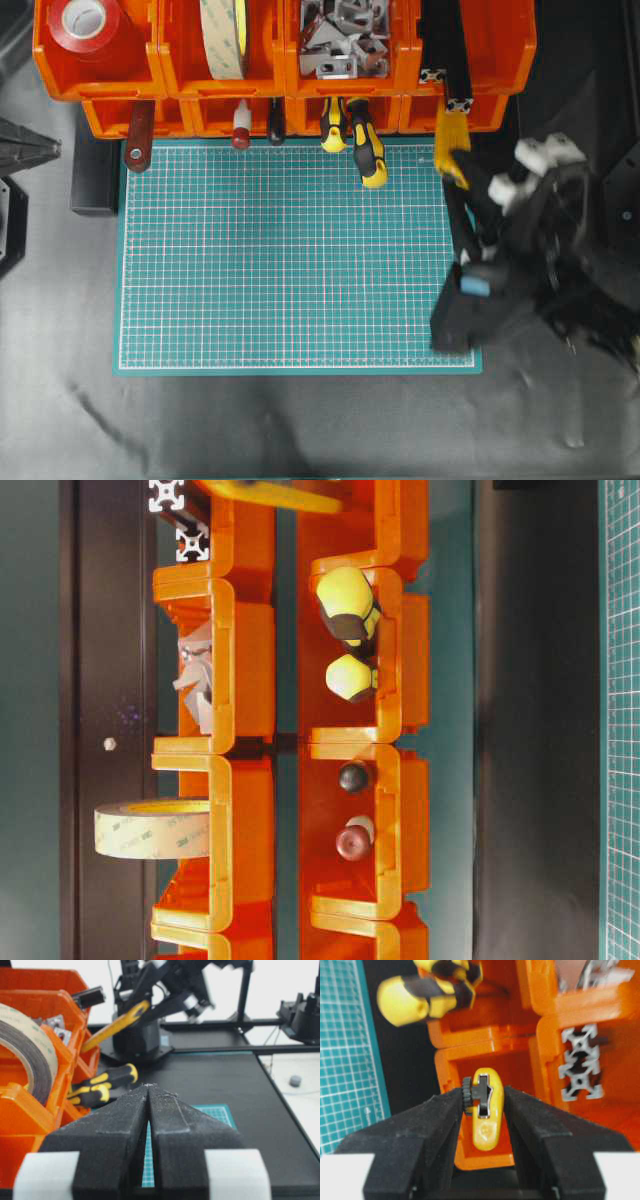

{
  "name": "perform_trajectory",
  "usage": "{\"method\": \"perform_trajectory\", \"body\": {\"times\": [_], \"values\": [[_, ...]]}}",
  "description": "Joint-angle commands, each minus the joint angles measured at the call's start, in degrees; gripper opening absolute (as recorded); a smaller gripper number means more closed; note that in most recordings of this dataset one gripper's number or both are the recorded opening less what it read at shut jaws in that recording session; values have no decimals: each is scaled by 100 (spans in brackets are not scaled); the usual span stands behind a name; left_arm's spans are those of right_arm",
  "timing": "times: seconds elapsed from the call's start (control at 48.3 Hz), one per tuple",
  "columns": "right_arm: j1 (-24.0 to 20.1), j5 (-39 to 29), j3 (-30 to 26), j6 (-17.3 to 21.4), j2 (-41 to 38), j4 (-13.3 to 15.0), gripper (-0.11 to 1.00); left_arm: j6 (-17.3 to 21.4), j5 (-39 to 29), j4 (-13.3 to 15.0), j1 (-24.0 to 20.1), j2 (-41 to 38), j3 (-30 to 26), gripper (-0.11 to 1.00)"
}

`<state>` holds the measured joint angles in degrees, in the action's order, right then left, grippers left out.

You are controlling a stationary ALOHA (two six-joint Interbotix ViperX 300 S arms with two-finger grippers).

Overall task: Pick cutter from container rack with right arm.
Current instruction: 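Pull the knife out of the rack and carry it over the mat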

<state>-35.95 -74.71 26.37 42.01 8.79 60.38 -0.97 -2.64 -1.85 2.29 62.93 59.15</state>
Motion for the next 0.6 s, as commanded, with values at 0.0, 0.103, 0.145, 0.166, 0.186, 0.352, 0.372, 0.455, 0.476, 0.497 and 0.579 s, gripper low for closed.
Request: {"method": "perform_trajectory", "body": {"times": [0.0,0.103,0.145,0.166,0.186,0.352,0.372,0.455,0.476,0.497,0.579], "values": [[-316,-475,-738,-281,-141,35,28,-9,26,-18,62,-26,-79,0],[-598,-844,-1521,-826,-448,53,28,-9,35,-18,62,-26,-79,0],[-677,-932,-1811,-1037,-580,70,28,-9,26,-18,62,-26,-79,0],[-712,-976,-1960,-1125,-642,79,28,-9,35,-18,62,-18,-79,0],[-747,-1011,-2101,-1204,-703,97,28,0,35,-18,53,-18,-79,0],[-949,-896,-3050,-1617,-1160,141,28,0,26,-18,35,70,-79,0],[-976,-817,-3120,-1652,-1230,141,28,0,26,-18,26,79,-88,0],[-1011,-519,-3199,-1644,-1327,123,28,0,26,-18,26,114,-88,0],[-1020,-431,-3182,-1608,-1345,123,28,0,26,-18,26,123,-88,0],[-1020,-352,-3164,-1582,-1345,114,28,0,26,-18,26,141,-88,0],[-1020,26,-3032,-1547,-1362,97,28,0,26,-18,26,176,-88,0]]}}
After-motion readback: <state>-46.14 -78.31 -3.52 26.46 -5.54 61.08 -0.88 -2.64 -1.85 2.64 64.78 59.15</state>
